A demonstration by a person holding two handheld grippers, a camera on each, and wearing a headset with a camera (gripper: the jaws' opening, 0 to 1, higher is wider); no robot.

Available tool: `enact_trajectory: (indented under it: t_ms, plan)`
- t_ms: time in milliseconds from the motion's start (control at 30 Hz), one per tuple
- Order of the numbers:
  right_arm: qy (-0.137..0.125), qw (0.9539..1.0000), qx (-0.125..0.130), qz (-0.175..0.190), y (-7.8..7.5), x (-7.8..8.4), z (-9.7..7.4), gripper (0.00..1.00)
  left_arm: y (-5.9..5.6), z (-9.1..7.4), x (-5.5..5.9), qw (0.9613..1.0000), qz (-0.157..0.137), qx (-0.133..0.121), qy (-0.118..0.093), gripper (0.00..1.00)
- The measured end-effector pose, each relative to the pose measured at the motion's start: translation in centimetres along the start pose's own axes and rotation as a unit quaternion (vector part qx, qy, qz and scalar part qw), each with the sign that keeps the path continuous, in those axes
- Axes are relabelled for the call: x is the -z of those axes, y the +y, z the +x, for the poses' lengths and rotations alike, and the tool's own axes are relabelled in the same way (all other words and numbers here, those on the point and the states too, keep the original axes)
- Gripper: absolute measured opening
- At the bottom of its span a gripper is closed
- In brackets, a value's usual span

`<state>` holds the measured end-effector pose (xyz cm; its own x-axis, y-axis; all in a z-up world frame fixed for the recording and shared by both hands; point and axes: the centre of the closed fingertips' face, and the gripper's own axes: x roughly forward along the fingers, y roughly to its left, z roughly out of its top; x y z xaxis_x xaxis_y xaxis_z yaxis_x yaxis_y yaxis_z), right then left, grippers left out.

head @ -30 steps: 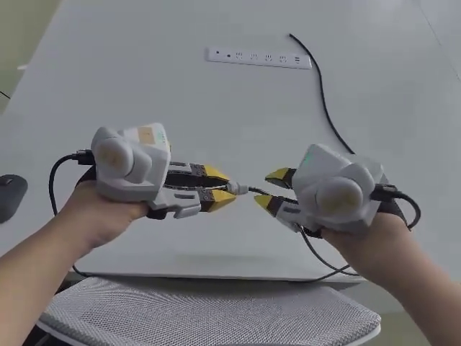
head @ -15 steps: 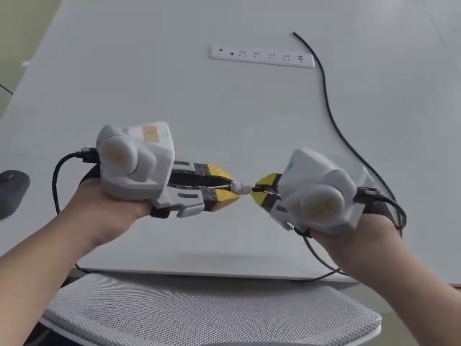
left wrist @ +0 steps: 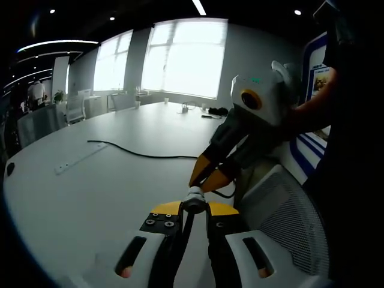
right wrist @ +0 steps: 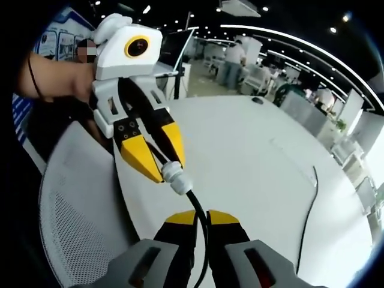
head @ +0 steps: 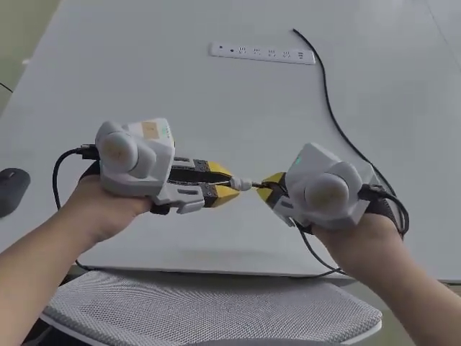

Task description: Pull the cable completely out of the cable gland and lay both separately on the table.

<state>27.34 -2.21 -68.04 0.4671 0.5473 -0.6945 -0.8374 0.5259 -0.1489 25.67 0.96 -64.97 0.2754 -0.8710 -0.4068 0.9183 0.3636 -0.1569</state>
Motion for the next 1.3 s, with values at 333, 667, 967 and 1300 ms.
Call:
enact_trajectory:
  t_ms: [333,667,967,1300]
  plan:
    - [0.004,0.9977,0.016,0.065,-1.3,1.7,0.1,0.01,0.0,0.1,-0.1,1.0,0.002,-0.002,0.0,0.15]
    - [0.029,0.9933,0.034,0.107,-2.3,4.1,0.0,0.0,-0.1,0.1,-0.2,1.0,0.004,0.001,0.0,0.15]
    - [0.032,0.9753,0.048,0.213,-3.3,6.5,0.1,0.0,0.0,0.3,-0.4,1.0,0.005,0.0,-0.002,0.15]
    - [0.047,0.961,0.056,0.267,-3.5,8.9,0.4,0.0,0.2,0.4,-0.3,1.0,0.006,-0.003,-0.001,0.15]
